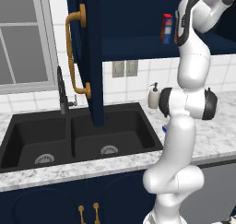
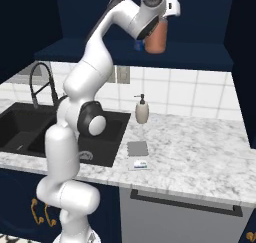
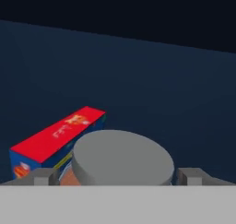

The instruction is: Pick the honey bottle and place it on the digital scale for weighing, and close the cabinet.

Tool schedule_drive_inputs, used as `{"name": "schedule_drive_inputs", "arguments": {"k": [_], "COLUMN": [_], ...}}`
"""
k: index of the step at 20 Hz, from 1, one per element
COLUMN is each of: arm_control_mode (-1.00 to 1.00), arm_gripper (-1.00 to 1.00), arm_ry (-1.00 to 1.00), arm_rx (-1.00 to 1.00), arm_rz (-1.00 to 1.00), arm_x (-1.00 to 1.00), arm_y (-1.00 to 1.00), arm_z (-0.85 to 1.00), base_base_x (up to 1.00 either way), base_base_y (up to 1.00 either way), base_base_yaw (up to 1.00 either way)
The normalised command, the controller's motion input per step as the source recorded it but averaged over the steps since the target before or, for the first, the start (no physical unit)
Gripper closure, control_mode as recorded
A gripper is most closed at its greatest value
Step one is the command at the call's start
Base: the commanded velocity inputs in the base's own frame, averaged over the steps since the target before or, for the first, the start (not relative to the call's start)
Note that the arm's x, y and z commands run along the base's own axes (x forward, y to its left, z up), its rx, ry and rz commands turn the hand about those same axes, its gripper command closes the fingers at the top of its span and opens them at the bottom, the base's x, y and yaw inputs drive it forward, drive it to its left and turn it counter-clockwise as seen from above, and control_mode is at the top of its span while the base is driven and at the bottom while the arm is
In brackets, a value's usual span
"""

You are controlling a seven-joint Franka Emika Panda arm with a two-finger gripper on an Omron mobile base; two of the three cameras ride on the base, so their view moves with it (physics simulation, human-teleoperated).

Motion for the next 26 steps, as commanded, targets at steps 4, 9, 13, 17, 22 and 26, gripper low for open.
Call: {"name": "schedule_drive_inputs", "arguments": {"k": [4,9,13,17,22,26], "arm_control_mode": [-1.00,-1.00,-1.00,-1.00,-1.00,-1.00], "arm_gripper": [1.00,1.00,1.00,1.00,1.00,1.00], "arm_ry": [0.11,0.01,-0.06,-0.10,-0.09,-0.15], "arm_rx": [-0.06,-0.01,0.00,0.00,0.00,0.00], "arm_rz": [0.00,0.01,0.00,0.00,0.00,0.00], "arm_x": [0.20,-0.06,-0.34,-0.17,-0.02,-0.35], "arm_y": [0.04,0.00,0.00,0.00,0.00,0.00], "arm_z": [0.00,0.00,0.08,0.11,0.11,0.08], "base_base_x": [0.00,0.00,0.00,0.00,0.00,0.00], "base_base_y": [0.00,0.00,0.00,0.00,0.00,0.00], "base_base_yaw": [0.00,0.00,0.00,0.00,0.00,0.00]}}
